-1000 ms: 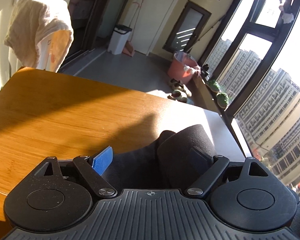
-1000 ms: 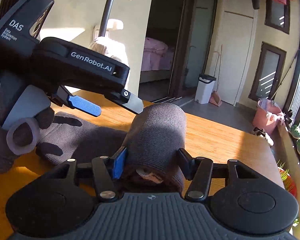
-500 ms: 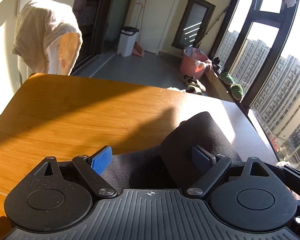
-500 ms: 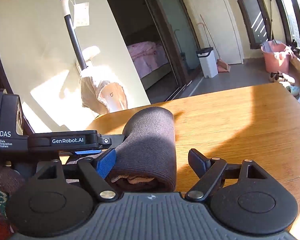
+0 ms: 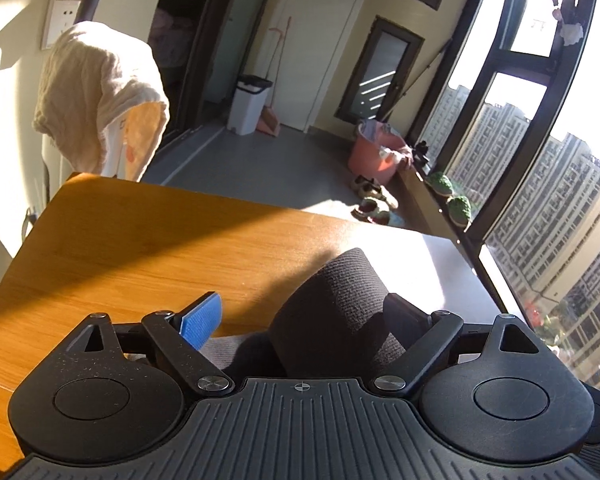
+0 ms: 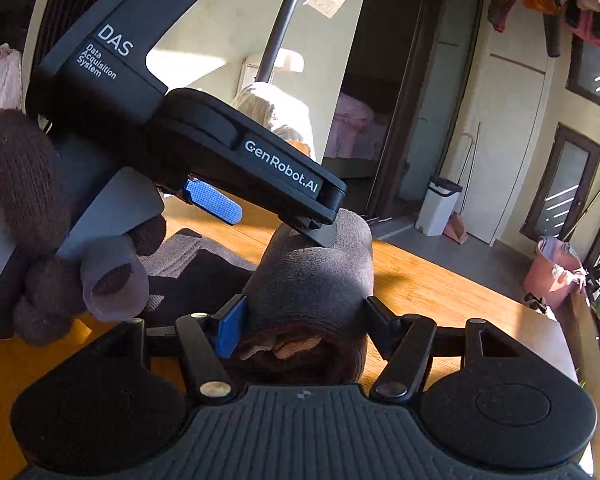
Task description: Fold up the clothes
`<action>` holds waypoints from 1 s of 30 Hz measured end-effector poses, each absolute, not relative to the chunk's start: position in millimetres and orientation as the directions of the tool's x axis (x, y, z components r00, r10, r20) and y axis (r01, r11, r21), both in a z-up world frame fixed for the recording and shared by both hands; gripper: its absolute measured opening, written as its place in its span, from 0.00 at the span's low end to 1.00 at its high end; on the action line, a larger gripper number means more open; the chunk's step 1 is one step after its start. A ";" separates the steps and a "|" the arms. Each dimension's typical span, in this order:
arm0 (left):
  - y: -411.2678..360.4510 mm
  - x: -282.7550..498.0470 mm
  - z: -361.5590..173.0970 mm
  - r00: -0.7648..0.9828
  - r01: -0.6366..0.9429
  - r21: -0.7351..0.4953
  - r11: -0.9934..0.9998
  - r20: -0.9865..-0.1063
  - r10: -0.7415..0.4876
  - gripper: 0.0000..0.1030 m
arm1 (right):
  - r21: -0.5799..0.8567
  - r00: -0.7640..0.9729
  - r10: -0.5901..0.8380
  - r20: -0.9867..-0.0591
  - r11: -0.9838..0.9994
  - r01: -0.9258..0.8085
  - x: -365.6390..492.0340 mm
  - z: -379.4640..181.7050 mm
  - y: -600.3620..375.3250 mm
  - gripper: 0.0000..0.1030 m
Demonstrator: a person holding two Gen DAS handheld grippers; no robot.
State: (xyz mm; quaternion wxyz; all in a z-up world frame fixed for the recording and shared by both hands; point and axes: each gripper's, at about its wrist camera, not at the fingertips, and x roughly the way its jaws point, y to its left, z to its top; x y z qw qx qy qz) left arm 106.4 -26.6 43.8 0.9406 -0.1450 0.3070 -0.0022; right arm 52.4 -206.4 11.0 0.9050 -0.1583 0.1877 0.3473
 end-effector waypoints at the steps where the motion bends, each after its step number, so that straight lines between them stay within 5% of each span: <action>1: -27.8 107.0 40.5 0.808 -0.091 -0.253 0.963 -0.585 -0.077 0.91 | -0.094 0.664 0.598 -0.449 0.708 -0.700 56.4 12.4 -212.7 0.74; 9: -25.0 103.7 27.5 0.800 -0.112 -0.233 0.966 -0.597 -0.051 0.92 | 0.343 0.586 0.659 -0.472 0.750 -0.566 98.1 -10.4 -245.6 0.82; 11: -26.3 104.9 27.1 0.799 -0.113 -0.238 0.965 -0.598 -0.054 0.92 | 0.415 0.570 0.687 -0.450 0.726 -0.548 99.1 -14.0 -252.1 0.57; 13: -27.8 106.9 26.5 0.800 -0.116 -0.247 0.962 -0.597 -0.057 0.92 | 0.396 0.599 0.666 -0.444 0.746 -0.536 95.0 -10.1 -256.7 0.51; 16: -31.3 112.9 29.8 0.808 -0.101 -0.285 0.953 -0.582 -0.088 0.90 | 0.268 0.676 0.594 -0.435 0.803 -0.533 90.2 0.8 -265.3 0.49; 21: -31.3 114.1 41.8 0.823 -0.069 -0.322 0.944 -0.553 -0.128 0.92 | -0.196 0.823 0.383 -0.419 0.847 -0.494 82.6 5.3 -250.5 0.51; 30: -22.4 112.2 49.6 0.818 -0.072 -0.378 0.923 -0.551 -0.162 0.94 | -0.747 0.888 0.352 -0.296 0.494 -0.445 40.8 -34.9 -181.5 0.52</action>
